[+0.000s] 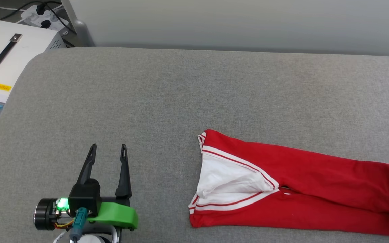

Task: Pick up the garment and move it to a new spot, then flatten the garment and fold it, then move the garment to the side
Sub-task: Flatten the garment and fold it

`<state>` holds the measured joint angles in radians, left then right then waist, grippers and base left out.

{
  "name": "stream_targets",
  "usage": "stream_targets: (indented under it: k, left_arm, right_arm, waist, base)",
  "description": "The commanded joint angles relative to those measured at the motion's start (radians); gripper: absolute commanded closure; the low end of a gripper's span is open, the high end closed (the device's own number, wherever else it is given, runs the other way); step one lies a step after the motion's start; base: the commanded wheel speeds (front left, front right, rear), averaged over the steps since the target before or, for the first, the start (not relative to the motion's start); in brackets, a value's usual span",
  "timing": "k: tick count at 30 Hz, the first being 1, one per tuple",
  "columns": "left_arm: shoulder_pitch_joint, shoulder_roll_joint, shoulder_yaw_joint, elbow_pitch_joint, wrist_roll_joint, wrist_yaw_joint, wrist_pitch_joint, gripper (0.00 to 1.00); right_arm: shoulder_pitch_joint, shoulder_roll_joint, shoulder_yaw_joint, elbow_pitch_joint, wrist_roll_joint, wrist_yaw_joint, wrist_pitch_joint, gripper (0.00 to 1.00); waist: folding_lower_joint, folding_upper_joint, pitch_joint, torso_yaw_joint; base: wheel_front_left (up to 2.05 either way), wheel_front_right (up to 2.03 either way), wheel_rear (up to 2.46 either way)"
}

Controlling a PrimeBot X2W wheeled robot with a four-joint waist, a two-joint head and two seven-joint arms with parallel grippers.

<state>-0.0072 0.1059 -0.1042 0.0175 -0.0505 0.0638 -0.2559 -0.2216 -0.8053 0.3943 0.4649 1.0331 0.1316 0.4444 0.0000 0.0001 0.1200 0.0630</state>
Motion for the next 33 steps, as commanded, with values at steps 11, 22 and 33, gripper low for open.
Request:
stream_targets:
  k: [11,22,33]
  left_arm:
    - [0.03,-0.017,0.013,-0.001,0.015,-0.018,-0.006,0.0]
    - [-0.015,-0.031,0.003,0.004,0.022,-0.029,-0.006,0.0]
    - [-0.052,-0.04,-0.003,0.008,0.026,-0.028,-0.006,0.0]
  right_arm:
    - [0.017,-0.04,0.037,-0.378,0.077,-0.001,0.09,1.0]
    - [-0.18,0.087,0.205,-0.504,-0.029,-0.001,0.207,1.0]
    - [-0.428,0.243,0.45,-0.38,-0.089,-0.001,0.174,1.0]
  waist:
    - [0.0,-0.0001,-0.01,0.001]
    - [0.0,-0.0001,0.059,0.024]
    - [0.0,-0.0001,0.113,0.039]
  base:
    - [0.0,0.0,0.0]
    - [0.0,0.0,0.0]
    - [0.0,0.0,0.0]
